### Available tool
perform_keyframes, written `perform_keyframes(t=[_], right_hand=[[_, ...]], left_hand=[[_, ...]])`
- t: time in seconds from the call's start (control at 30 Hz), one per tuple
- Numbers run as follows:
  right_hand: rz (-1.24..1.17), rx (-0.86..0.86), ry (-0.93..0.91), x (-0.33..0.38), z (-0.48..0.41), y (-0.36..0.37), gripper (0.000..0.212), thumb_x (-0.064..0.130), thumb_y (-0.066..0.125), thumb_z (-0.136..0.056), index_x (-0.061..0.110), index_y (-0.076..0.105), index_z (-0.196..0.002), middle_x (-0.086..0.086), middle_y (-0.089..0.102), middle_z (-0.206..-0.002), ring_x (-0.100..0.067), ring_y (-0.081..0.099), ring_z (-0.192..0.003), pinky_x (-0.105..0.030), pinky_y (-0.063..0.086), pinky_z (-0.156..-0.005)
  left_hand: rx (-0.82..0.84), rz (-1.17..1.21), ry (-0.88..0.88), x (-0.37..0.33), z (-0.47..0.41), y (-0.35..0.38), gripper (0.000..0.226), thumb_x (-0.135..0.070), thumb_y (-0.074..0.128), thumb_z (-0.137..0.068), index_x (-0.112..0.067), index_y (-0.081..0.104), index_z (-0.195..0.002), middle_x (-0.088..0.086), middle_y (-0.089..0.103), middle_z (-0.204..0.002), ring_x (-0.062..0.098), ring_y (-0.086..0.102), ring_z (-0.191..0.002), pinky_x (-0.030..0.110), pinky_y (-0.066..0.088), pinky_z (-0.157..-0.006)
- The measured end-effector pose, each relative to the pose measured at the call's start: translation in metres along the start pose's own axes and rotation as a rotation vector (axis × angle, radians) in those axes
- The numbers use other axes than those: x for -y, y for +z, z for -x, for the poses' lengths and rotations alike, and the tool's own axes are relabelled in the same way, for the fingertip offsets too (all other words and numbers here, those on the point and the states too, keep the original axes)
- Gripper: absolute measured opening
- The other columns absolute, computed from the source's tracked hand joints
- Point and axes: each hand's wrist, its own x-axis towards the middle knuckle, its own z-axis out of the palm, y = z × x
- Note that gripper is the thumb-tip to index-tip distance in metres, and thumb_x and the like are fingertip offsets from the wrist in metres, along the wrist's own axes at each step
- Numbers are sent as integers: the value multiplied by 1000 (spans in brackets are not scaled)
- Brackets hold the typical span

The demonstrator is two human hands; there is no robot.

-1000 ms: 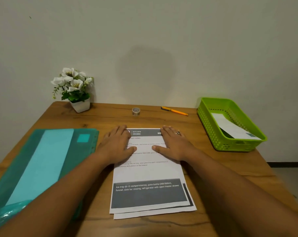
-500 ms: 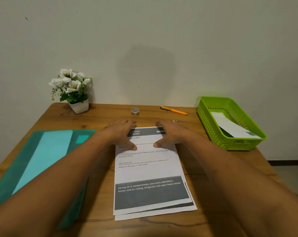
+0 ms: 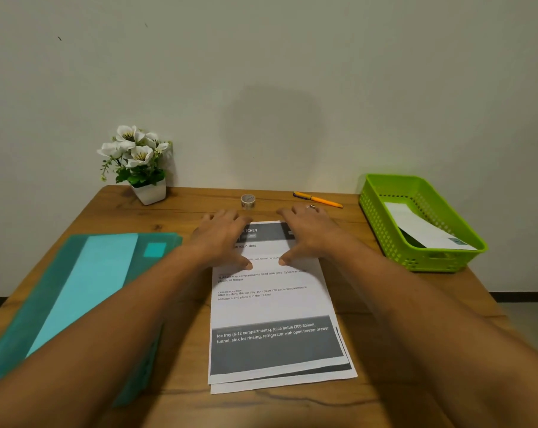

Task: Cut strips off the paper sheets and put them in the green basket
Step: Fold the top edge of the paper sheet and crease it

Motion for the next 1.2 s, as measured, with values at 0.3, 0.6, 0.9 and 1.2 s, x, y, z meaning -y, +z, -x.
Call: perform_keyframes(t=[0.3,0.6,0.9,1.2], right_hand=[[120,-235,-68,43,-4,11,57,53,71,-88,20,49,-129,-2,69,-119,-27,64,-109,-47,38,-99],[140,-220,22,8,22,15,38,40,68,-94,22,49,-121,1,70,-110,-24,63,-104,-43,38,-93],[215,-231,61,1,43,18,40,40,66,-95,22,53,-128,-2,67,-125,-25,63,-107,-43,41,-93],[19,-251,-4,28,72,33,62,71,35,-97,24,63,-127,-1,66,-118,-21,59,-106,-46,38,-104]], left_hand=[[-285,-122,19,-28,0,14,69,-61,72,-82,-23,50,-134,-1,59,-135,21,51,-124,44,28,-111],[-346,-108,-56,-7,26,17,54,-52,77,-82,-26,56,-125,-3,66,-124,22,57,-118,45,33,-107],[-302,-159,-74,-11,43,5,46,-46,70,-90,-26,57,-130,-2,64,-128,22,54,-123,44,29,-109],[-313,-43,41,-24,67,22,65,-75,30,-96,-30,66,-126,-6,66,-122,15,57,-115,42,35,-105]])
